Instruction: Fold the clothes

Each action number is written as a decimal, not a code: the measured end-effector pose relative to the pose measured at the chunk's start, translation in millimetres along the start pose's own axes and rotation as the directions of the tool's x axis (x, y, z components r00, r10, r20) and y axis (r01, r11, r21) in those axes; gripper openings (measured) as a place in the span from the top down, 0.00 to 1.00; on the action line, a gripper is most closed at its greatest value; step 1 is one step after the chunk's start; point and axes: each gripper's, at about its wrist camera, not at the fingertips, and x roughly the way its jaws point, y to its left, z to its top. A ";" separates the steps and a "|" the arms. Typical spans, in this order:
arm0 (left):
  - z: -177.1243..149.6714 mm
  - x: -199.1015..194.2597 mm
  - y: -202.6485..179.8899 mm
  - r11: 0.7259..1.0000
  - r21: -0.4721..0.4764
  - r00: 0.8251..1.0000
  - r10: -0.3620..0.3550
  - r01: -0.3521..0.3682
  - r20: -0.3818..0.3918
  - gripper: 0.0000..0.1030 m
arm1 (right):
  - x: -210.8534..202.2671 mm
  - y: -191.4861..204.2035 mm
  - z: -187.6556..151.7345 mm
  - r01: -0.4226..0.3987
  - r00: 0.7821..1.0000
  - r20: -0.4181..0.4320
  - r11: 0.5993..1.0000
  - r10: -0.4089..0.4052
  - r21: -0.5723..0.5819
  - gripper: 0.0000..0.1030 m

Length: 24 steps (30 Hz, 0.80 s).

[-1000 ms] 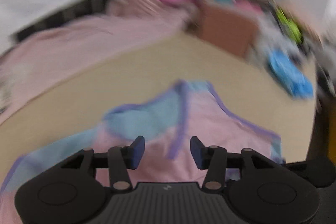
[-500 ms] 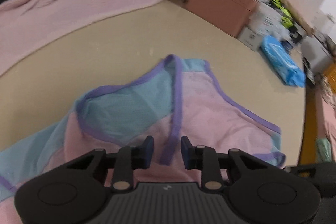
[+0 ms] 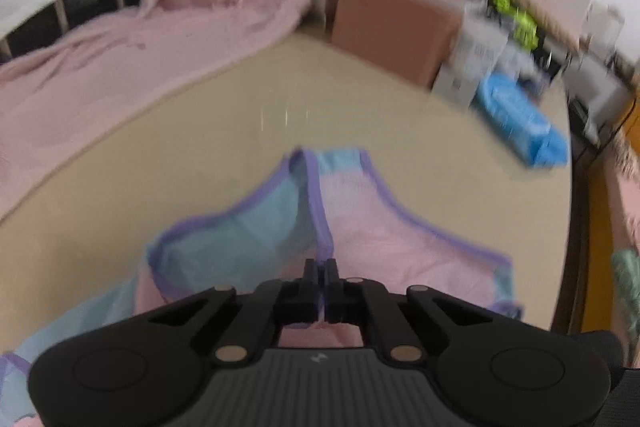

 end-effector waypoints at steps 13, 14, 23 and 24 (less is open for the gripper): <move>-41.2 -36.9 63.9 0.982 -0.188 0.998 -0.023 0.034 0.057 0.96 | -14.6 41.5 12.3 -0.087 0.995 0.040 0.988 0.092 -0.127 0.98; -43.3 -34.1 63.7 0.979 -0.192 0.997 -0.056 0.067 0.059 0.88 | -12.1 43.1 10.5 -0.078 0.996 0.025 0.988 0.082 -0.130 0.98; -29.9 26.9 -2.0 0.994 0.083 0.993 -0.059 0.068 -0.099 0.71 | 0.5 30.3 -1.5 0.003 0.999 -0.051 0.993 -0.009 -0.118 0.95; -31.8 28.9 -3.6 0.993 0.096 0.993 -0.052 0.062 -0.106 0.71 | 0.4 29.2 -3.5 0.004 0.998 -0.056 0.993 -0.010 -0.116 0.95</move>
